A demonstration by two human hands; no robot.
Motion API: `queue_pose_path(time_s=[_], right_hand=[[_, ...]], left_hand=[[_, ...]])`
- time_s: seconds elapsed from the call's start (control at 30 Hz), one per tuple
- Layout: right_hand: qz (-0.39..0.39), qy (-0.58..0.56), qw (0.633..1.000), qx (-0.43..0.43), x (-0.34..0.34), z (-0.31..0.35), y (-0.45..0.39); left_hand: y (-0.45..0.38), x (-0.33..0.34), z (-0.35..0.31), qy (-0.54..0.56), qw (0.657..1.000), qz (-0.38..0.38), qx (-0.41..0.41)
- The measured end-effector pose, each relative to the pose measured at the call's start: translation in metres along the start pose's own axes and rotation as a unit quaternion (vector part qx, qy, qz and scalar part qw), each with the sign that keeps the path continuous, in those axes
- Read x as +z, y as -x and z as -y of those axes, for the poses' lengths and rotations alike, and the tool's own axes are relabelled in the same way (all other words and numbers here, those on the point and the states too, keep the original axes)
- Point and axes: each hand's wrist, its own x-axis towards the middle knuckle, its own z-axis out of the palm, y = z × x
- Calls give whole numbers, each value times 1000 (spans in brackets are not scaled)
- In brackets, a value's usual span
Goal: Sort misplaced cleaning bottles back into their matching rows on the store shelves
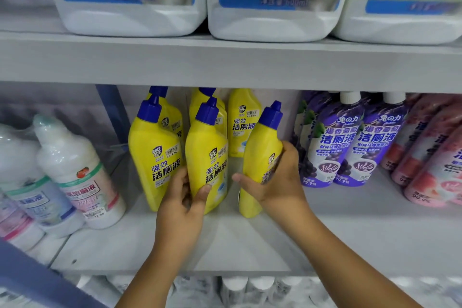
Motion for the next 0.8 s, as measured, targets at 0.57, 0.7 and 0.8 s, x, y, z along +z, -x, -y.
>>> queue_pose_path(time_s=[0.57, 0.7, 0.8], right_hand=[[31, -74, 996, 30, 3, -26, -81], [64, -41, 995, 57, 8, -29, -102], [67, -31, 996, 54, 9, -33, -104]], left_hand=[[5, -2, 5, -31, 998, 14, -44], [5, -4, 5, -37, 998, 16, -47], [3, -6, 8, -48, 998, 23, -38]])
